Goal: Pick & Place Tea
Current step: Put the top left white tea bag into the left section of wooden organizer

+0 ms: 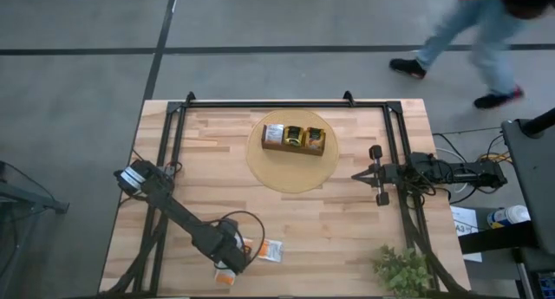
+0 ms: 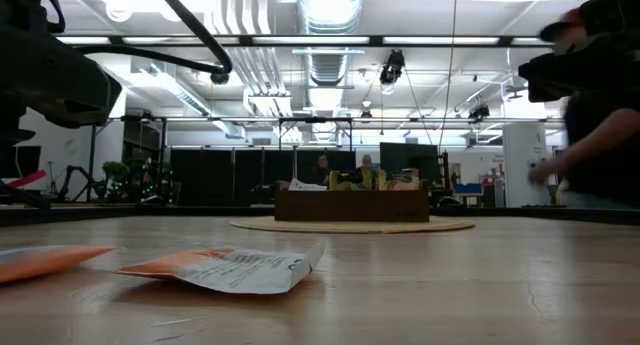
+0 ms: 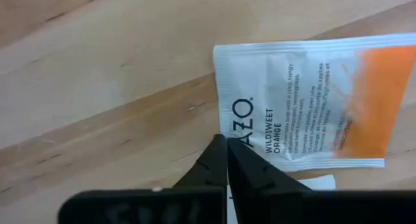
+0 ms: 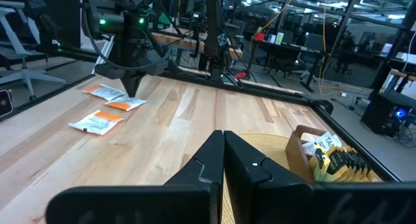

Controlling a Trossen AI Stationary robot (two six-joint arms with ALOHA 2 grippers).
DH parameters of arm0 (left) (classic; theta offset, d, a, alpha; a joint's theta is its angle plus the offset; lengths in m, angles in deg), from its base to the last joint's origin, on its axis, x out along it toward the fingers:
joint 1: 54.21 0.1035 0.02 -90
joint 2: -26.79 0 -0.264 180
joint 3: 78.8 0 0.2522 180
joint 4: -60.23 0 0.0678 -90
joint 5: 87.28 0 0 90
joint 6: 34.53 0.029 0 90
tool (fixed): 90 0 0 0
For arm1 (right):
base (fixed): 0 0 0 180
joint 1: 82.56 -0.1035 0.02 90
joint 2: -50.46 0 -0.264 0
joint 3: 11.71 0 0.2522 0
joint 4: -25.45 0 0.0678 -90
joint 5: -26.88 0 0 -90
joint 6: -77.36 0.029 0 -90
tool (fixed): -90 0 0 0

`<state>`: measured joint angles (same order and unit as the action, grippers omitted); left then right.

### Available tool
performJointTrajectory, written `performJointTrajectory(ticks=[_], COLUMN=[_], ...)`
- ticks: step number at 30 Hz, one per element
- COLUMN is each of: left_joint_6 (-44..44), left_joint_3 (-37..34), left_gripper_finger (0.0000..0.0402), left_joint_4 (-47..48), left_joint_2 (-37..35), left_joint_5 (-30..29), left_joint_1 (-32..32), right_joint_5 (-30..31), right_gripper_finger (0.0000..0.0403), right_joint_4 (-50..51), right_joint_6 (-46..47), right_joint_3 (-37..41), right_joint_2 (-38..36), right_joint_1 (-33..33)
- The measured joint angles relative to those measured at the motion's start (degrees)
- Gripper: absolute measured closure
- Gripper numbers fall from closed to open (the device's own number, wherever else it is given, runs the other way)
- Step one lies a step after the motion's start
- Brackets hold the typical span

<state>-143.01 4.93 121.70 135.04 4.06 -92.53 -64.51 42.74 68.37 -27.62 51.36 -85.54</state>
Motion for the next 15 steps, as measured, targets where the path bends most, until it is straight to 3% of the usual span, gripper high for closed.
performJointTrajectory(ticks=[15], left_joint_6=[0.54], left_joint_3=[0.17], left_gripper_finger=[0.0401], left_joint_4=[-0.24], left_joint_2=[-2.27], left_joint_5=[-3.56], left_joint_1=[0.04], right_joint_5=[0.0], right_gripper_finger=[0.0394], right_joint_4=[0.01], right_joint_6=[0.0], right_joint_3=[0.0], right_joint_2=[0.0], right_joint_1=[0.0])
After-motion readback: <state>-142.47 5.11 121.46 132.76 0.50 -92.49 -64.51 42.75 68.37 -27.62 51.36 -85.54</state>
